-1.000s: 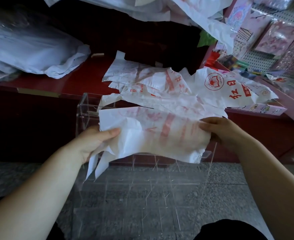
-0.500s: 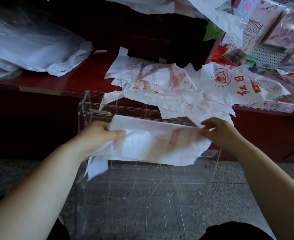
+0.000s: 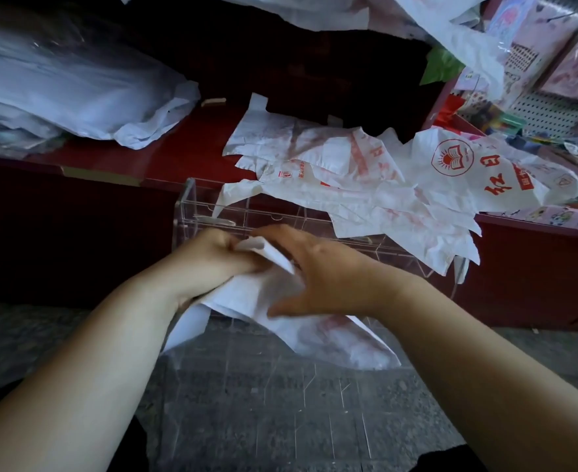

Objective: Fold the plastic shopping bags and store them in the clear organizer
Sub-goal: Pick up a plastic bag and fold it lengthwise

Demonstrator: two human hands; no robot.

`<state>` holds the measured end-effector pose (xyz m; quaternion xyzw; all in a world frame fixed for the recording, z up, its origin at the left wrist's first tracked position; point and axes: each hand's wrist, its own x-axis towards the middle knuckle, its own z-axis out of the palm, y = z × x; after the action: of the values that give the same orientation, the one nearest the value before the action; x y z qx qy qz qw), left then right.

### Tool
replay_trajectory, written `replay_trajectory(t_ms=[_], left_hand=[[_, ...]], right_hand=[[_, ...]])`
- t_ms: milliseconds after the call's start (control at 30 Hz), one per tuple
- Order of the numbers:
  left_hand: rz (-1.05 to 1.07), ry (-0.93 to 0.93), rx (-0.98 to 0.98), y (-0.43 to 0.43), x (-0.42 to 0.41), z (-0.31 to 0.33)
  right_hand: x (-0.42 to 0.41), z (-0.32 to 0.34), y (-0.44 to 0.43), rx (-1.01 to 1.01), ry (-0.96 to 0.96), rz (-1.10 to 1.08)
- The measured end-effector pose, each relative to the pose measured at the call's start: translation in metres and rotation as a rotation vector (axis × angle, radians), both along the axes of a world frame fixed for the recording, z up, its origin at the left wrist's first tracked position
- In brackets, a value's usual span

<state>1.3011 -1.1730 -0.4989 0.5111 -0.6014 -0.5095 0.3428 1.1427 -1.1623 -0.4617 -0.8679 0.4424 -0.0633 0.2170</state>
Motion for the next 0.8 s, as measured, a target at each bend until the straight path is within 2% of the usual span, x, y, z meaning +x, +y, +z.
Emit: replay_trajectory(t_ms=[33, 100, 233, 367, 467, 533, 600, 633, 733, 800], left_hand=[[0.011, -0.021, 0.0, 0.0, 0.0, 0.001], [0.008, -0.088, -0.023, -0.001, 0.002, 0.001], [-0.119, -0.105, 0.02, 0.002, 0.008, 0.003], [-0.273, -0.058, 0.075, 0.007, 0.014, 0.013], [-0.234, -0.025, 0.085, 0.006, 0.018, 0.014], [-0.144, 0.025, 0.112, 0.004, 0.017, 0.013], [-0.056, 0.031, 0.097, 0.002, 0.015, 0.01], [-0.043, 0.026, 0.089, 0.0, 0.016, 0.008], [-0.034, 0.01, 0.096, -0.001, 0.016, 0.007], [-0.039, -0.005, 0.104, -0.003, 0.018, 0.005]], right_hand=[[0.001, -0.002, -0.002, -0.05, -0.058, -0.047], [-0.002, -0.004, -0.008, -0.024, -0.227, -0.148], [-0.014, -0.003, -0.013, 0.209, -0.414, -0.311], [-0.022, -0.009, -0.015, 0.439, -0.569, -0.353], [-0.028, -0.014, -0.018, 0.456, -0.633, -0.393], [-0.033, -0.017, -0.018, 0.54, -0.714, -0.385], [-0.037, -0.018, -0.017, 0.68, -0.718, -0.329], [-0.039, -0.02, -0.016, 0.708, -0.66, -0.305], [-0.047, -0.026, -0.018, 0.622, -0.497, -0.33], [-0.054, -0.028, -0.021, 0.576, -0.502, -0.39]])
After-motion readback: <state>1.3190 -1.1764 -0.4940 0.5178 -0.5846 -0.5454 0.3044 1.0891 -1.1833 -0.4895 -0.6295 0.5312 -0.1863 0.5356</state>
